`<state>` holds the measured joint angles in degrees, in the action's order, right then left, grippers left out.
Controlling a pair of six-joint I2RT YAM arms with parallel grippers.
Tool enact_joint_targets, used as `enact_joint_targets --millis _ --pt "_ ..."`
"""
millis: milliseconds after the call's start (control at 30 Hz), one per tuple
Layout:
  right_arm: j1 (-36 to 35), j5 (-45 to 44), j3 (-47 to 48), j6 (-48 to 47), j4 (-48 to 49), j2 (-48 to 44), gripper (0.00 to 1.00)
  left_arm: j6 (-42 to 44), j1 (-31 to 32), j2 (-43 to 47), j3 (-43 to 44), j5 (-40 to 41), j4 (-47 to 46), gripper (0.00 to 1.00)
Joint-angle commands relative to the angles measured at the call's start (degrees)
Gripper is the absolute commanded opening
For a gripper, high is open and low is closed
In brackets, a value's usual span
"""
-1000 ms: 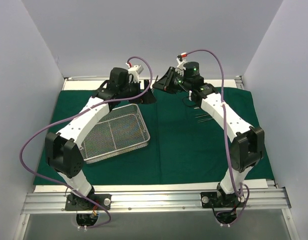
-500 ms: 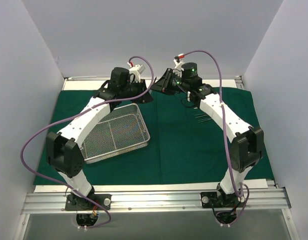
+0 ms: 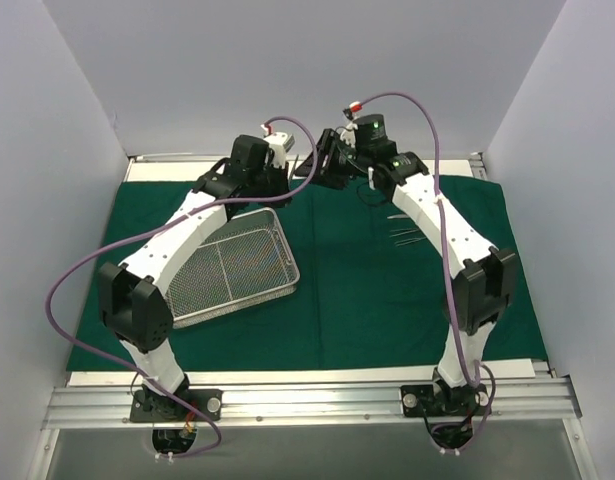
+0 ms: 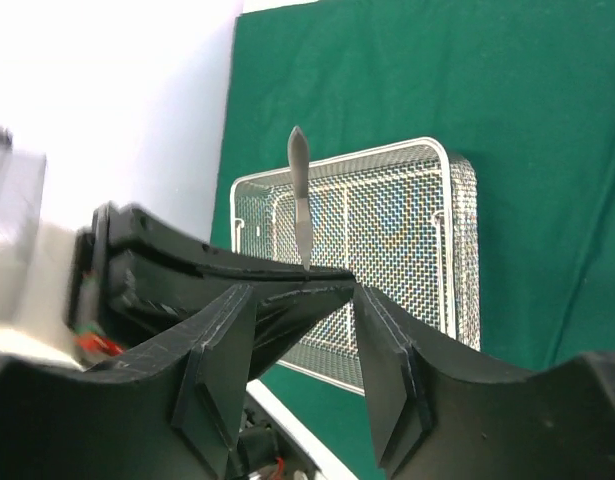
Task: Open and lay out the surgical kit
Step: Place the medical item in the surgical kit.
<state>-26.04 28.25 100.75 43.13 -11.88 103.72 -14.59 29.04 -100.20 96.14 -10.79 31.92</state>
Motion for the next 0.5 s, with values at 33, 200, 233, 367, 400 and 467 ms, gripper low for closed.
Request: enact_joint_targets --millis 33,200,233,367,400,467 --pt "-0.6 -2.5 9.9 0.7 -11.1 4.0 0.45 7.2 3.1 -0.5 4.0 14.9 4.0 0.02" --pt "-0.6 -3.2 13.8 2.1 -14.0 6.1 0.45 8.7 4.4 -0.9 4.2 17.2 4.4 0.02" --pt "-0.7 -2.9 14.7 2.2 -15.1 7.1 0.45 8.9 4.5 -0.7 4.1 17.8 4.3 0.02" --pt "-1.1 -3.0 15.4 2.7 -14.7 7.9 0.45 9.3 4.7 -0.7 4.2 17.6 4.1 0.02" --pt "-1.2 -2.9 15.4 3.0 -14.6 8.1 0.44 9.4 4.7 -0.8 4.2 17.5 4.1 0.02" --pt "-1.4 -2.9 16.1 3.2 -14.8 8.7 0.43 9.6 4.8 -0.9 4.4 17.2 4.2 0.02"
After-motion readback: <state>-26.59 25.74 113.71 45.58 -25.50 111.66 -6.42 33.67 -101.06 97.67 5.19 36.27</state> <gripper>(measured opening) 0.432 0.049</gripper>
